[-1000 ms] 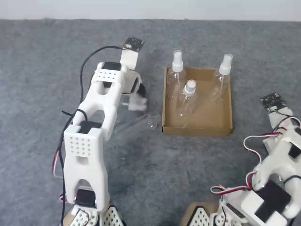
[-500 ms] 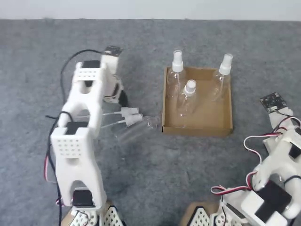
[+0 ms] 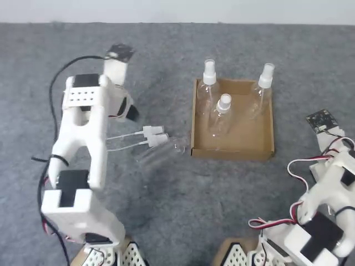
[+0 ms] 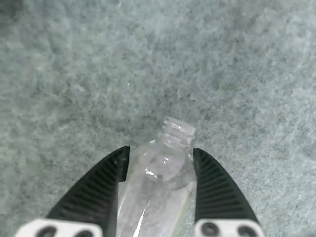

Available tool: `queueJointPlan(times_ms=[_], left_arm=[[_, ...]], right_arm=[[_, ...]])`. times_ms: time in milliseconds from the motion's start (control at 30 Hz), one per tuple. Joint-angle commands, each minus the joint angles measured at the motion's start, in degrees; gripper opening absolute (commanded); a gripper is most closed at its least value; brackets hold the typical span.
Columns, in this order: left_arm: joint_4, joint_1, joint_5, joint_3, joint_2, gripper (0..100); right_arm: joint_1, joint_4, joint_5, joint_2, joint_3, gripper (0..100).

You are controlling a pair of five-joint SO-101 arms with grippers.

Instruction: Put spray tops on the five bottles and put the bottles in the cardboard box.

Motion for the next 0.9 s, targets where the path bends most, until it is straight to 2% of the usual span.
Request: queueJointPlan(times_ms=[0, 167, 700, 867], left_arm=[[-1.8, 4.8, -3.7, -0.2, -2.2, 26], [-5.5, 7.2, -4.7, -0.5, 4.4, 22], [-11.1, 7.3, -7.6, -0.6, 13.8, 21], [-12.4, 7.4, -7.6, -0.5, 13.6, 15]], right_arm=[[-0.1, 0.9, 0.4, 0.0, -1.9, 8.4], [0.0, 0.9, 0.5, 0.0, -1.9, 8.2], [-0.1, 0.8, 0.4, 0.0, -1.9, 8.0], [-0.1, 0.9, 0.4, 0.0, -1.9, 8.0]])
